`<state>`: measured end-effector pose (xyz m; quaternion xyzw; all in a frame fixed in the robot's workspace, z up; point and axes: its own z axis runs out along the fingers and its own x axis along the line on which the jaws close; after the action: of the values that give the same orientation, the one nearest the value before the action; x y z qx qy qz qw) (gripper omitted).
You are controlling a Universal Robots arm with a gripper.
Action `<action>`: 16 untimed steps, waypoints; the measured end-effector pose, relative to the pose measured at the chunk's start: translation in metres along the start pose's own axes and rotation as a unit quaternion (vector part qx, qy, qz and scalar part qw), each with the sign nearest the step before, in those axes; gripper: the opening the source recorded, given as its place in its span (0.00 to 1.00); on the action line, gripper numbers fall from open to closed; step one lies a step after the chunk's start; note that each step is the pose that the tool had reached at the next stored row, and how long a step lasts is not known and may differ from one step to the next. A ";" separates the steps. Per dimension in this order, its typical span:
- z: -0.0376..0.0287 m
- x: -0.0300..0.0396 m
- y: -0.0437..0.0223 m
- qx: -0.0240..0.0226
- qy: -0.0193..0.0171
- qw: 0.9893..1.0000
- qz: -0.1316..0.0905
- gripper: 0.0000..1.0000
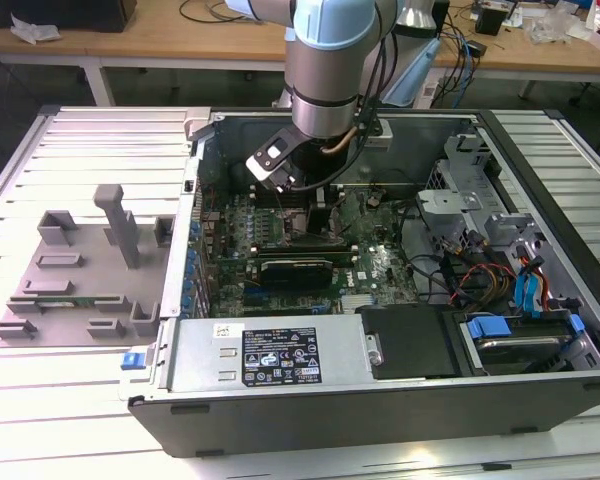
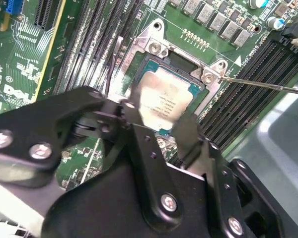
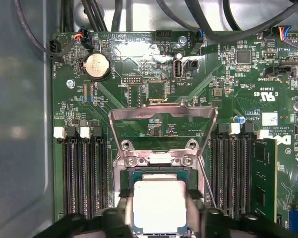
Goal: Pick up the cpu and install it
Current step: 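Place the cpu into insertion slot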
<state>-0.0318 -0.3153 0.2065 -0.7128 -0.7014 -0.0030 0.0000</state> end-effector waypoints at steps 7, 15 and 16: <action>-0.0015 0.0000 -0.0002 0.000 0.000 1.000 0.000 0.11; 0.0013 -0.0001 -0.0030 0.000 0.000 1.000 0.000 0.11; 0.0016 -0.0001 -0.0030 0.000 0.000 1.000 0.000 0.11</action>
<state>-0.0348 -0.3153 0.2049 -0.7128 -0.7014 -0.0030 0.0000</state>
